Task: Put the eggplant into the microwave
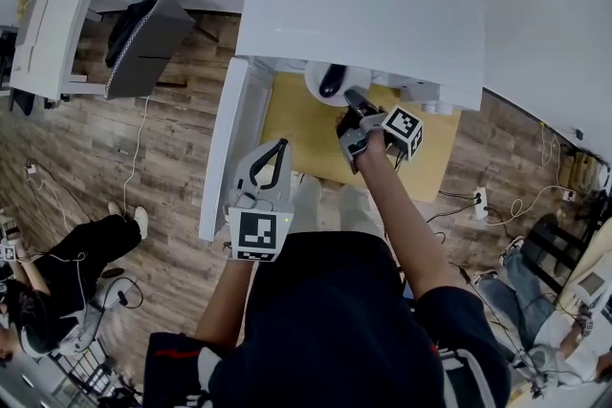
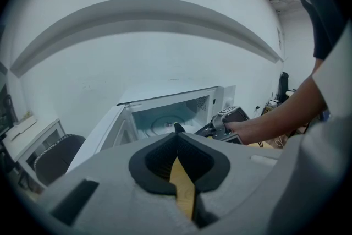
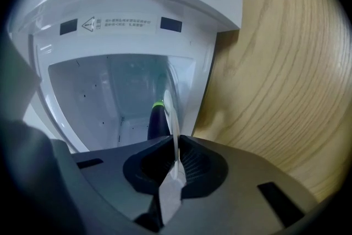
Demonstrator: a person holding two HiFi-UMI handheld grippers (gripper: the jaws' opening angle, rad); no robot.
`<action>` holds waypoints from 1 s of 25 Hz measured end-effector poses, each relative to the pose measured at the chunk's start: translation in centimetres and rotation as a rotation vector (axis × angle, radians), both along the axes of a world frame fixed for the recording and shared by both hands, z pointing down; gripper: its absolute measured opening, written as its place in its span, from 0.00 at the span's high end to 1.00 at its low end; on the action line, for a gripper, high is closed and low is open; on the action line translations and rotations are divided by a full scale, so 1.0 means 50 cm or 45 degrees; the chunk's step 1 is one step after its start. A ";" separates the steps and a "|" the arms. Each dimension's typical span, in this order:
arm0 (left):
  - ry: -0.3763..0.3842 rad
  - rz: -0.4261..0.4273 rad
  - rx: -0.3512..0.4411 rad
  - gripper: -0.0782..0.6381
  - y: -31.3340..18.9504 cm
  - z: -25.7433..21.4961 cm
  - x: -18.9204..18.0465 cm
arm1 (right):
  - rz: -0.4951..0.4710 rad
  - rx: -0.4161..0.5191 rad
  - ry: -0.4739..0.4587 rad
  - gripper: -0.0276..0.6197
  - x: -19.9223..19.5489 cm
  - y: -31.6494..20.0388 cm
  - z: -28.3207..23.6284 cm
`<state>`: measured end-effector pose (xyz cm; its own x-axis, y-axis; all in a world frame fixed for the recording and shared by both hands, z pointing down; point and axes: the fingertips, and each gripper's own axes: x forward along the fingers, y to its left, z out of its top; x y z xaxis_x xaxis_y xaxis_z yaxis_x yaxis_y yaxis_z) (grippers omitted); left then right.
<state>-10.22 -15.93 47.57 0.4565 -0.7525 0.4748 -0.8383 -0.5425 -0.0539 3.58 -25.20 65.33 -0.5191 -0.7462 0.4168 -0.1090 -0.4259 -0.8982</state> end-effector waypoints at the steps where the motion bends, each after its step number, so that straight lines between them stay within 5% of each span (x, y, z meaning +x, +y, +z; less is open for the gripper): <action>1: 0.000 -0.002 -0.001 0.87 0.000 0.001 0.000 | 0.003 -0.003 0.002 0.92 -0.001 -0.003 0.001; 25: -0.004 -0.007 -0.010 0.87 0.013 0.010 -0.005 | 0.014 0.062 -0.011 0.85 -0.012 -0.035 -0.002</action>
<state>-10.47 -15.30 48.06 0.4507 -0.7514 0.4819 -0.8411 -0.5383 -0.0527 2.98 -26.97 65.22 -0.5144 -0.7711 0.3753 -0.0968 -0.3826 -0.9188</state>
